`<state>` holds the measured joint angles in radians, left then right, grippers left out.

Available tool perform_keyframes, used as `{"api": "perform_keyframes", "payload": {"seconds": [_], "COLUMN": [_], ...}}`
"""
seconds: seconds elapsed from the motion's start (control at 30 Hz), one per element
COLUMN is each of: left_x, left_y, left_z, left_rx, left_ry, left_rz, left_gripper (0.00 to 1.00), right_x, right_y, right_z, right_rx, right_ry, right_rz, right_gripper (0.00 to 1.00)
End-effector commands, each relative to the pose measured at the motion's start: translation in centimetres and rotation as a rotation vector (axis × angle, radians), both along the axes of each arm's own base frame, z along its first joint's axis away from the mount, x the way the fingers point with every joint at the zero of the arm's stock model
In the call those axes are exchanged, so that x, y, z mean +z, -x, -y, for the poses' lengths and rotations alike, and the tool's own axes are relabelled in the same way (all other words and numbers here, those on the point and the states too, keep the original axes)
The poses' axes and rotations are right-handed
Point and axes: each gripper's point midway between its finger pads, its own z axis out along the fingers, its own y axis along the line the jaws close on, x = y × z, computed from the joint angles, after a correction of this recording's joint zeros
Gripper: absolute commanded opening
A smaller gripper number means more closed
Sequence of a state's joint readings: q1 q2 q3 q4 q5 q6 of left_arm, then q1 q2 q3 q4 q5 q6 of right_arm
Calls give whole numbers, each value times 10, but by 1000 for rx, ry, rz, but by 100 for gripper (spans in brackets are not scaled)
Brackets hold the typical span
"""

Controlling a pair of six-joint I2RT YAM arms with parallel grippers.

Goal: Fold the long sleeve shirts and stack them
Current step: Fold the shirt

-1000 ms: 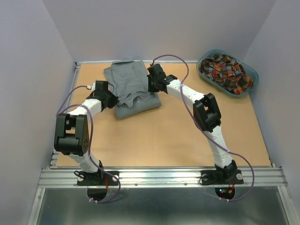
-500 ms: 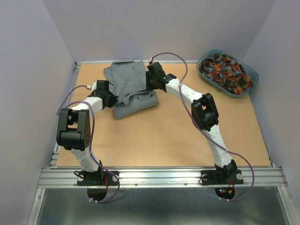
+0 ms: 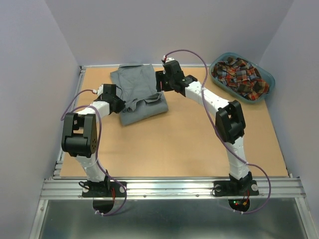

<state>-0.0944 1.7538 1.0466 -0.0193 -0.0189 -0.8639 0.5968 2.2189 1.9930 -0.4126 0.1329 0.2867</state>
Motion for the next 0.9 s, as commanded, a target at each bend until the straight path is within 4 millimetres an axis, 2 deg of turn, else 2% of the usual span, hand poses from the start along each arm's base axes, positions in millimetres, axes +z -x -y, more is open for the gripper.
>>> {"api": "perform_keyframes", "payload": {"seconds": [0.0,0.1,0.13,0.17,0.2,0.33,0.5,0.67,0.87], "left_x": [21,24,23,22,22,21,22,20,18], "left_y": [-18,-20,-19,-19,-20,-20,-21,-21,-20], "left_z": [-6,-5,-6,-6,-6,-6,-6,-5,-5], "left_rx": [10,12,13,15,16,16,17,16,16], "left_ry": [-20,-21,-22,-22,-21,-18,-20,-17,-16], "left_rz": [66,73,70,68,68,65,70,65,59], "left_gripper": [0,0,0,0,0,0,0,0,0], "right_x": [30,38,32,38,34,19,-3,-20,-44], "right_y": [23,37,45,49,58,70,81,82,72], "right_z": [-9,-13,-15,-17,-23,-28,-39,-47,-54], "right_rx": [81,108,125,141,175,201,233,245,245], "right_ry": [-73,-85,-78,-88,-98,-102,-107,-108,-91], "right_rz": [25,28,14,22,0,-46,-102,-137,-155], "right_gripper": [63,56,53,50,45,38,36,36,36]}}
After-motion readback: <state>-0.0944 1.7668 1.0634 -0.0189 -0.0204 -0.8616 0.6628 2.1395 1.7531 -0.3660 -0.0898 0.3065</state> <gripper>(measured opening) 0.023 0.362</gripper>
